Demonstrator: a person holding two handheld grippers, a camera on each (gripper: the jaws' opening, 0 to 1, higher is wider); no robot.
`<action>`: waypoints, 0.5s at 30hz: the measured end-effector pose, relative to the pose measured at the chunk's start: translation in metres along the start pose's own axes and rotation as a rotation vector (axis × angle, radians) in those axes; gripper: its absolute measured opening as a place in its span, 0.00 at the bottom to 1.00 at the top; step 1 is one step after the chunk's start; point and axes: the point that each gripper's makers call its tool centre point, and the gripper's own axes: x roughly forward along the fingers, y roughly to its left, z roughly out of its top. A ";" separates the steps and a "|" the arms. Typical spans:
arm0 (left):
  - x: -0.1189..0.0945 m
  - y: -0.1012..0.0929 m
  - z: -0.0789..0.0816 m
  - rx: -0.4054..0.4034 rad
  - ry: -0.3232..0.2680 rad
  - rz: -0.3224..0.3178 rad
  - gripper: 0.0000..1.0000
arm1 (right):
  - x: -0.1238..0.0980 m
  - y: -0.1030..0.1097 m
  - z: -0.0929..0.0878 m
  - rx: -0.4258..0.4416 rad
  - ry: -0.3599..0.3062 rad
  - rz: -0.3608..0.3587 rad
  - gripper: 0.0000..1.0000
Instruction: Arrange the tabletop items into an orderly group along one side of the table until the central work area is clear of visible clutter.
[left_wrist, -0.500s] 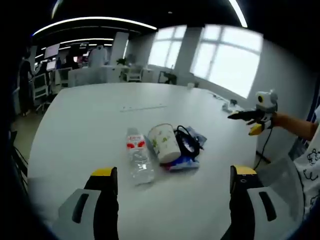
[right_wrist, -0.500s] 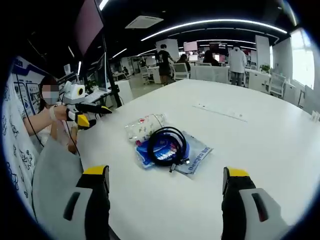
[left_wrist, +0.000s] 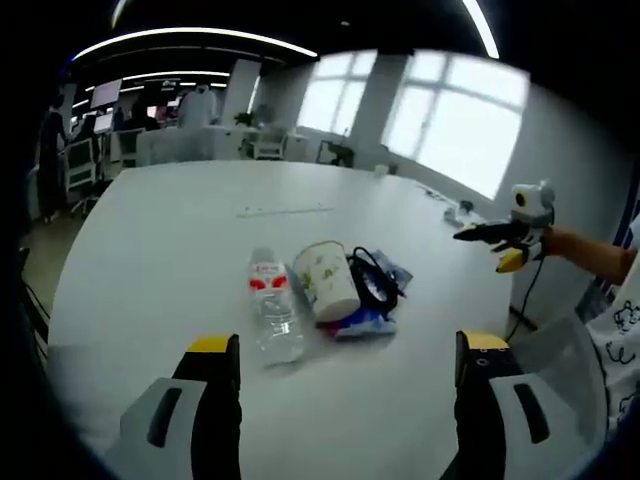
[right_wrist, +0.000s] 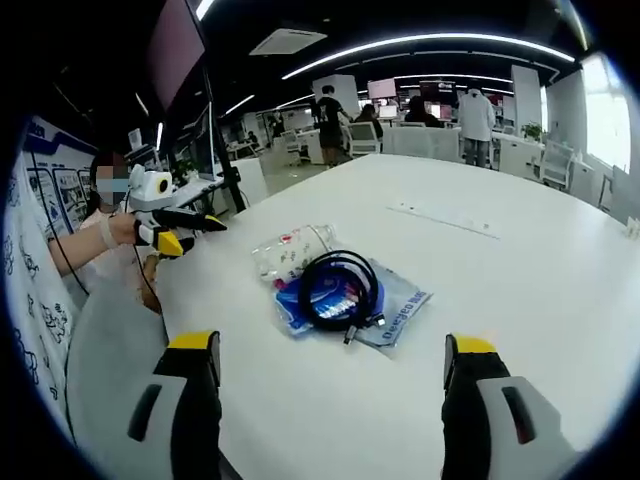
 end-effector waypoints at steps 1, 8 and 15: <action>0.000 0.000 0.000 -0.003 -0.002 0.000 0.85 | 0.001 0.000 -0.001 0.003 0.004 0.001 0.91; 0.005 0.002 0.000 -0.008 0.005 -0.003 0.83 | 0.005 0.000 0.000 0.026 0.006 0.017 0.88; 0.014 0.001 0.001 -0.006 0.016 -0.016 0.81 | 0.011 0.001 0.002 0.040 0.011 0.036 0.85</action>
